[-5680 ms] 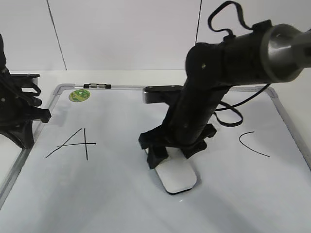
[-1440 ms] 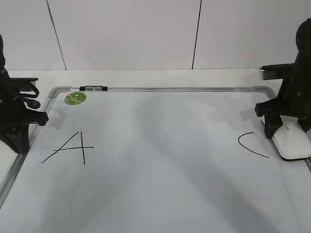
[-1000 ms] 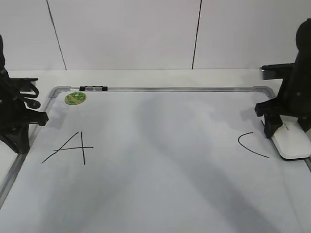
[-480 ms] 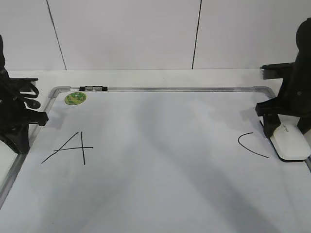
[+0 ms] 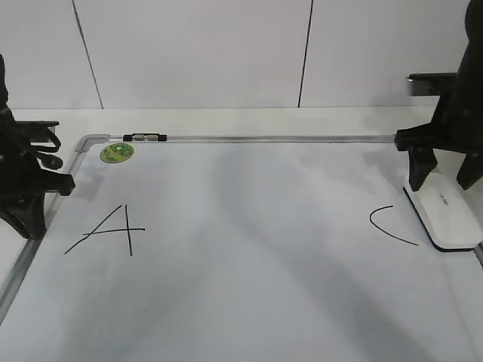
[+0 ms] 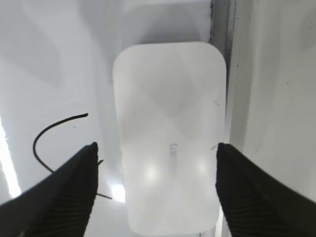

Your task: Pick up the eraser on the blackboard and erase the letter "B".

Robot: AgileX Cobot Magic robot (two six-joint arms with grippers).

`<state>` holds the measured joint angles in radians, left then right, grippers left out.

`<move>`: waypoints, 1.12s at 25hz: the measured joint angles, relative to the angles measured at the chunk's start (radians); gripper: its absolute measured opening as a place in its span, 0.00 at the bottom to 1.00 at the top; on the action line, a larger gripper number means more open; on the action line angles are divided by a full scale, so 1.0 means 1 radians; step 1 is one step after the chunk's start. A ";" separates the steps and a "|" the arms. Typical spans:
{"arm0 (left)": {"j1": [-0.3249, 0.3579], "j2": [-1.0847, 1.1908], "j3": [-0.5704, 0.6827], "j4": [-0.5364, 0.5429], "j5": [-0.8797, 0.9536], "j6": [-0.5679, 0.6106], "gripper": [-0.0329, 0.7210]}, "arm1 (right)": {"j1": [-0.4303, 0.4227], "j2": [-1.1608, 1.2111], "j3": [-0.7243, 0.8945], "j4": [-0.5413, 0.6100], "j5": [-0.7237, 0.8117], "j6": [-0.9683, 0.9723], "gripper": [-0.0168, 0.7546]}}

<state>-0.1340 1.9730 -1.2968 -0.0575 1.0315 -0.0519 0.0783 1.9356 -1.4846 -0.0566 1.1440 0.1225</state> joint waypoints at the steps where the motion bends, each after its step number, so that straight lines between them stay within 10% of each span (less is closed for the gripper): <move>1: 0.000 0.000 0.000 0.000 0.002 0.000 0.09 | 0.000 0.000 -0.012 0.002 0.016 0.000 0.78; 20: 0.000 0.002 0.000 -0.002 0.013 0.000 0.11 | -0.001 -0.040 -0.122 0.088 0.074 -0.048 0.76; 28: 0.000 0.004 -0.019 -0.027 0.036 0.003 0.44 | -0.001 -0.186 -0.122 0.089 0.080 -0.056 0.76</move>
<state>-0.1340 1.9768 -1.3153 -0.0843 1.0678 -0.0486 0.0776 1.7501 -1.6061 0.0323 1.2237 0.0667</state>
